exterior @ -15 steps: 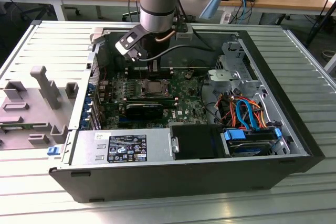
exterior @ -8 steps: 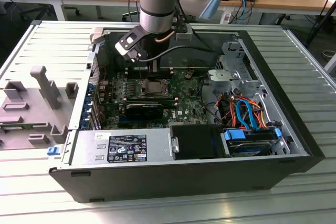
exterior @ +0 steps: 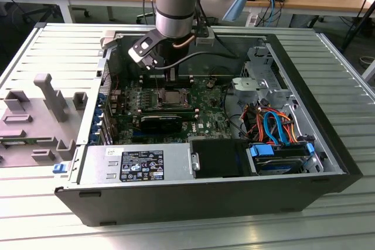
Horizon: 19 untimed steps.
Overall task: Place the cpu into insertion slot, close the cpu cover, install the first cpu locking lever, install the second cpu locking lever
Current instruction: 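Close the cpu cover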
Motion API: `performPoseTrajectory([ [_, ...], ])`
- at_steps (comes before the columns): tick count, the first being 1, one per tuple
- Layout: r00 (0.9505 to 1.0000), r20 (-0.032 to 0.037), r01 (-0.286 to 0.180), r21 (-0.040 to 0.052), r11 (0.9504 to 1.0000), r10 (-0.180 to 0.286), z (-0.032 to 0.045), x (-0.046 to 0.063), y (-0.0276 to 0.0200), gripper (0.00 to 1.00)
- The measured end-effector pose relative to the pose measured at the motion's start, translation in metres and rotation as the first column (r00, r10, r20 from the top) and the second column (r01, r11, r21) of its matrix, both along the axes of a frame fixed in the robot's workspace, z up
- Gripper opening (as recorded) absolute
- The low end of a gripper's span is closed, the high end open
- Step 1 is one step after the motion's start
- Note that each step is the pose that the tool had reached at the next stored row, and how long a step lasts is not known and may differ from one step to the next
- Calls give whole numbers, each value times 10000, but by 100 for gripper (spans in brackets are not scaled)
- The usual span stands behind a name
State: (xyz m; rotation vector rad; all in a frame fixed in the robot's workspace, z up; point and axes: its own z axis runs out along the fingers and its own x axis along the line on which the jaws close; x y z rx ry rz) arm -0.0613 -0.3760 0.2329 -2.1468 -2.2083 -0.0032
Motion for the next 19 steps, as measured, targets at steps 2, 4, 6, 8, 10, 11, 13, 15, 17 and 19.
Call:
performPoseTrajectory([
  [2,10000,1,0,2,10000,0,-9,0,0,11],
  [4,10000,0,0,0,10000,0,-24,-1,0,11],
  [6,10000,0,1,0,10000,-1,-42,-2,0,11],
  [8,10000,0,1,0,10000,-1,-59,-9,0,11],
  [10,10000,0,0,0,10000,0,-71,-15,0,11],
  [11,10000,-1,0,-1,10000,0,-78,-22,0,11],
  [13,10000,-1,-1,-1,10000,1,-92,-36,-7,11],
  [15,10000,0,0,0,10000,0,-115,-48,-30,11],
  [17,10000,0,-2,1,10000,2,-134,-55,-46,11],
  [19,10000,-1,-1,-1,10000,1,-163,-59,-59,11],
])
